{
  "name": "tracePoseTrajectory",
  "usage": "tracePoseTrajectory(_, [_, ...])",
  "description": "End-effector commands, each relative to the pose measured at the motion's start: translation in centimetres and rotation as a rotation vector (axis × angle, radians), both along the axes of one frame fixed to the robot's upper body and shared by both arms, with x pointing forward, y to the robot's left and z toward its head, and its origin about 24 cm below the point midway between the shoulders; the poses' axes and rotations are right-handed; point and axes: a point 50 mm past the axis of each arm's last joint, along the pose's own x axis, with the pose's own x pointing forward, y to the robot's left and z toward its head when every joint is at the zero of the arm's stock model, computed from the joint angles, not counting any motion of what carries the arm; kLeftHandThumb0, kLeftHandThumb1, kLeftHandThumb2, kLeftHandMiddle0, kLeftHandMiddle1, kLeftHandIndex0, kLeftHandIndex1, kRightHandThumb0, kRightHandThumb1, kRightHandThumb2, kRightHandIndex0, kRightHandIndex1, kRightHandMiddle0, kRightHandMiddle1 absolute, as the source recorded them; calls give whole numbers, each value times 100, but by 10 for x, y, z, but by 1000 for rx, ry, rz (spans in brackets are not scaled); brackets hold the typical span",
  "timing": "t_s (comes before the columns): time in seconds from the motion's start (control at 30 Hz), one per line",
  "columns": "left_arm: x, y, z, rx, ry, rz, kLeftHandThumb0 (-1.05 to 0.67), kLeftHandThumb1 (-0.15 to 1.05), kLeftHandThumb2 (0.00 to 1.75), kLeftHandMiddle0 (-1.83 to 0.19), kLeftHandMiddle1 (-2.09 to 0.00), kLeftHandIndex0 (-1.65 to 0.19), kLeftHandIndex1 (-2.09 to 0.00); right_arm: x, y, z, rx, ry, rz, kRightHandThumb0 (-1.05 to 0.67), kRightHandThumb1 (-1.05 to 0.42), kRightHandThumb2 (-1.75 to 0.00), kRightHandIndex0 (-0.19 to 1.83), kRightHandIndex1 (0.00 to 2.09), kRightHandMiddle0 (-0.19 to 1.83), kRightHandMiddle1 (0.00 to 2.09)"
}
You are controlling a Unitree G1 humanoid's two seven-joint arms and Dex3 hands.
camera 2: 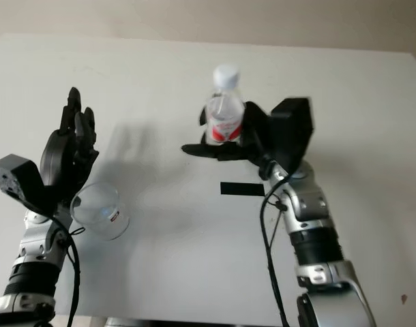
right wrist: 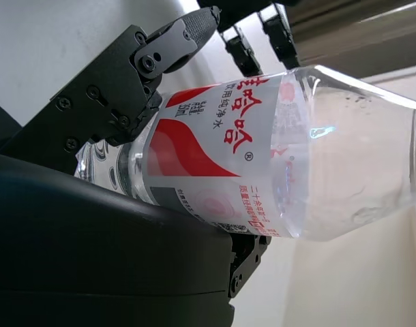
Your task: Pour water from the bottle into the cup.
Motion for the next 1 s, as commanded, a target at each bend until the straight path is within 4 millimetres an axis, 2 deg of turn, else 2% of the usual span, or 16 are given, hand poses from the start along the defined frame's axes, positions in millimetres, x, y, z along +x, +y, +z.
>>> tracePoseTrajectory(0.0, [-1,-1,1,-3,-6,-2,-70,105,78,19,0,19,0,-4,-10,9,23,-5,-8,-37,-105,-26,125,209,51,209])
tracePoseTrajectory(0.23, [-1,0,0,-6,-5,-9,-71,105,76,19,0,19,0,-10,-22,12,58,57,-55,-41,-105,-33,127,209,33,209])
tracePoseTrajectory(0.4, [-1,0,0,-4,1,-3,-72,105,77,19,0,19,0,-13,-23,8,3,49,-94,-43,-105,-34,126,209,32,209])
tracePoseTrajectory(0.67, [-3,3,0,1,7,15,-73,105,76,19,0,19,0,-21,-21,-12,-67,58,-130,-47,-105,-38,139,209,64,209])
tracePoseTrajectory(0.8, [-3,3,1,-5,3,11,-73,105,76,19,0,19,0,-25,-21,-21,-95,44,-125,-46,-105,-39,137,209,80,209])
tracePoseTrajectory(0.97, [-3,4,1,-4,1,7,-74,105,76,19,0,19,0,-31,-21,-30,-97,50,-137,-46,-105,-39,133,209,86,209])
